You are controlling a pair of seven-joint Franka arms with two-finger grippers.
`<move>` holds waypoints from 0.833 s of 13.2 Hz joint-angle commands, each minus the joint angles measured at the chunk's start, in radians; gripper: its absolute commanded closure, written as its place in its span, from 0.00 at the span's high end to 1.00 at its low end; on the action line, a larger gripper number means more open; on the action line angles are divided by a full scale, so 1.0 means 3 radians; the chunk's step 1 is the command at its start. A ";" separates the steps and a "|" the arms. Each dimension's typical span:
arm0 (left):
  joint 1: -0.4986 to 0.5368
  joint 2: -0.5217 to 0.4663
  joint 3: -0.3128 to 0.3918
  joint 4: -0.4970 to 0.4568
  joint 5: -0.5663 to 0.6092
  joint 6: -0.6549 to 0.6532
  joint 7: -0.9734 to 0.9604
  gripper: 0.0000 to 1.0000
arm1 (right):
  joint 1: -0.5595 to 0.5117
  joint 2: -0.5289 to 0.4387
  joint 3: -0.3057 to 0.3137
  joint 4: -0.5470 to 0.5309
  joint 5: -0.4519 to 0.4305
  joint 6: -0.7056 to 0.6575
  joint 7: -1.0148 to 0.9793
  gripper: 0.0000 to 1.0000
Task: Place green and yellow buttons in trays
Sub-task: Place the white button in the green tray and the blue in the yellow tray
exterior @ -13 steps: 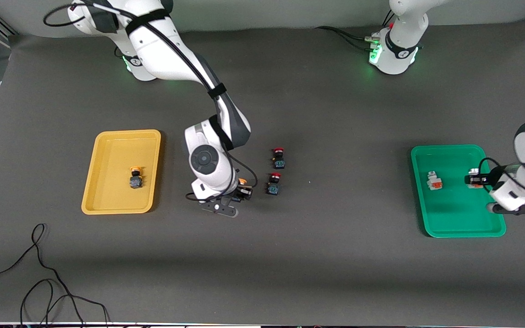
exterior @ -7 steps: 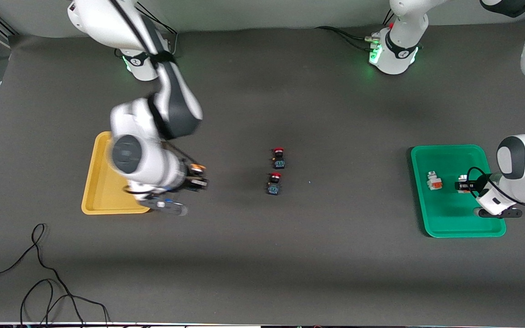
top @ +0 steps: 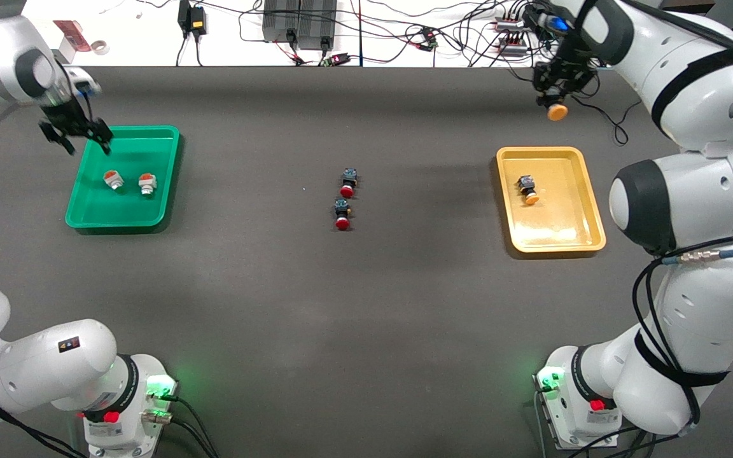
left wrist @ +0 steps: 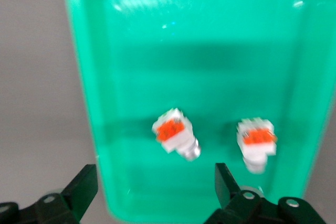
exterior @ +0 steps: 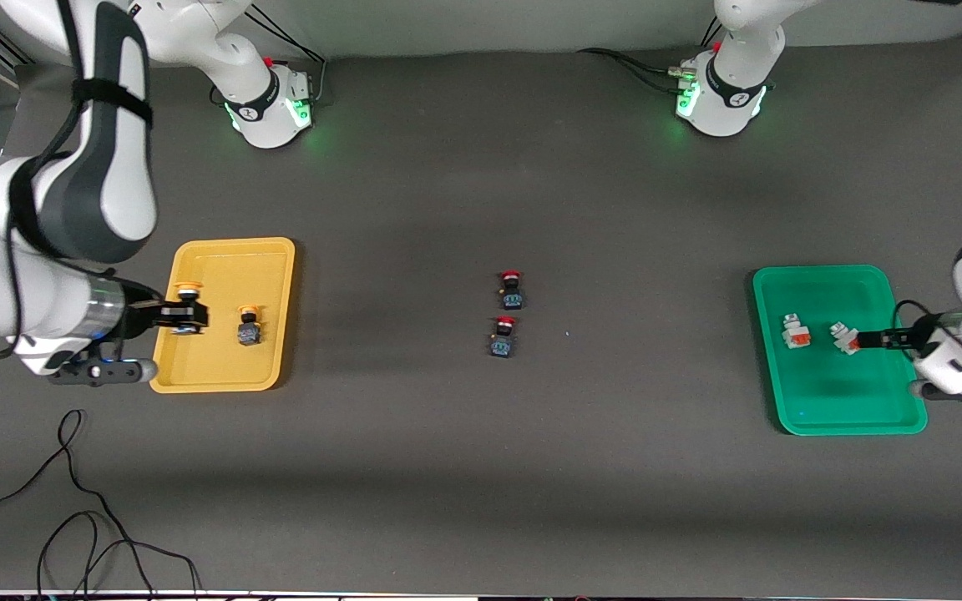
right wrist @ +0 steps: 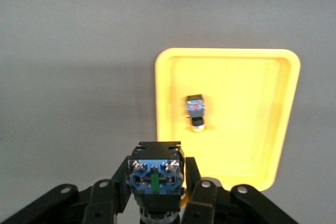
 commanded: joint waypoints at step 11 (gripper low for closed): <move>-0.0224 -0.1358 -0.0464 0.0329 -0.0128 -0.1251 0.0070 0.99 | -0.0243 0.0807 0.0023 -0.1315 0.1201 0.1926 -0.2105 0.00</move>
